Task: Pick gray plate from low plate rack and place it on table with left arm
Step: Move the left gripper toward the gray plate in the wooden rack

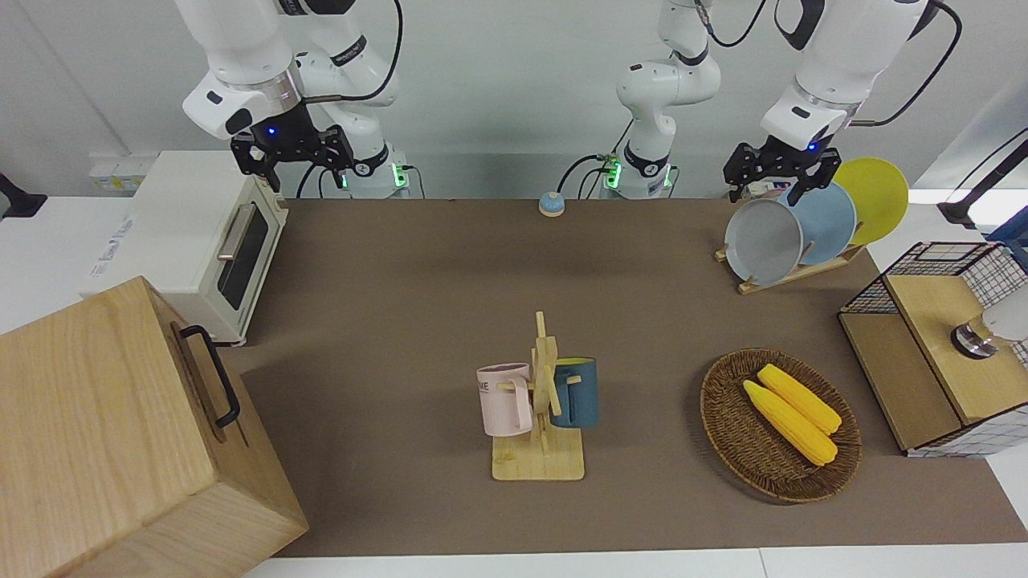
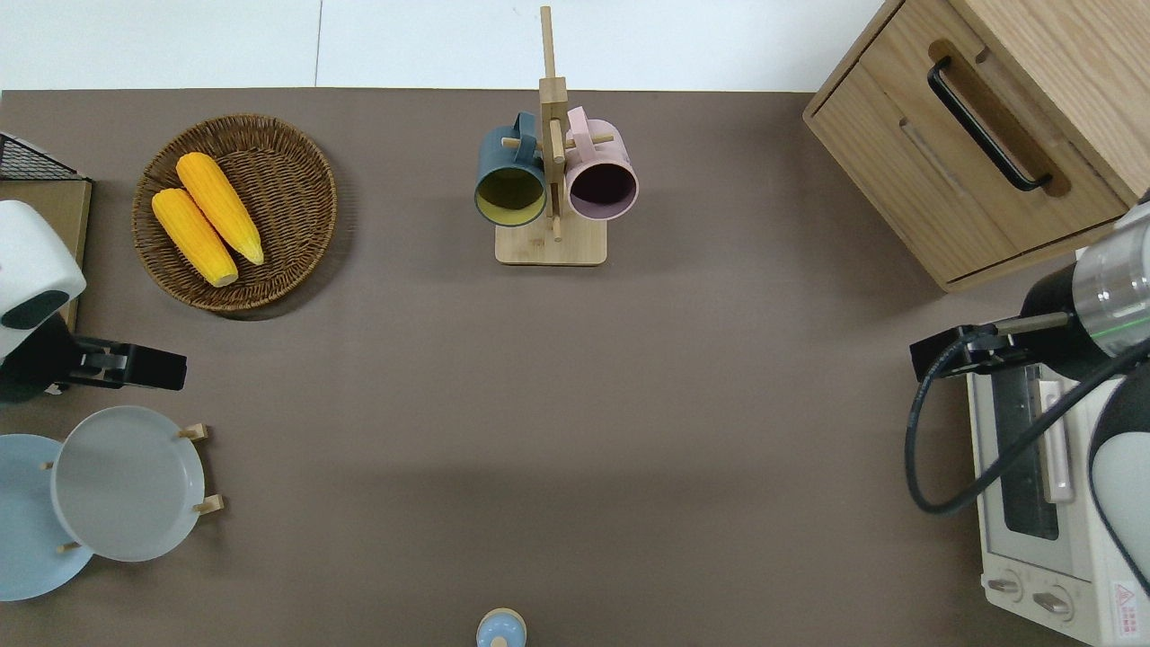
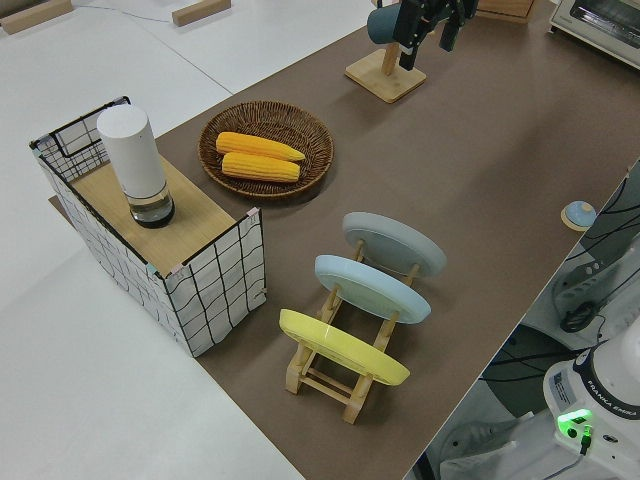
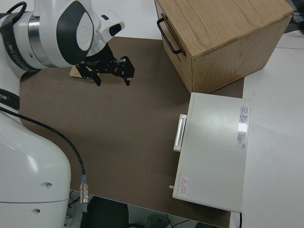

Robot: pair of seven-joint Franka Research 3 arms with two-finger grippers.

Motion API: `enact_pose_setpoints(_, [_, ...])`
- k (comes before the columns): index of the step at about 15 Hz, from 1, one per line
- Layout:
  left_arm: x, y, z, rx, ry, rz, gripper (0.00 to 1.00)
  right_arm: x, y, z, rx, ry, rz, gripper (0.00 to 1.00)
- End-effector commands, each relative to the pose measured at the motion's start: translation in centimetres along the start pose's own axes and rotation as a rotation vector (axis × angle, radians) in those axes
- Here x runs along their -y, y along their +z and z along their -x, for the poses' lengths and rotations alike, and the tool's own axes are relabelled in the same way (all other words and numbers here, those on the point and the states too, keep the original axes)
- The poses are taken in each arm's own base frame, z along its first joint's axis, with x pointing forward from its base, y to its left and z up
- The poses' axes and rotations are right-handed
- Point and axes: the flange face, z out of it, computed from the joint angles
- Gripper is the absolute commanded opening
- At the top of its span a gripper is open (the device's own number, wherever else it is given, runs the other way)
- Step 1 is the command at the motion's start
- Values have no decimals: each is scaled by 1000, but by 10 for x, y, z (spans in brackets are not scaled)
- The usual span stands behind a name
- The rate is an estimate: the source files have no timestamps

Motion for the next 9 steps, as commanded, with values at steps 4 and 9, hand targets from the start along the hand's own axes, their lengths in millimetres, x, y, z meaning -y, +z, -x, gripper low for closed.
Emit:
enact_pose_setpoints(4, [2,-2,5,26,-23,-10,998,-3,-3,2,2,16,6,983])
enact_pose_setpoints(9, [7,0,7,36,-31,-10,998,-3,-3,2,3,16,6,983])
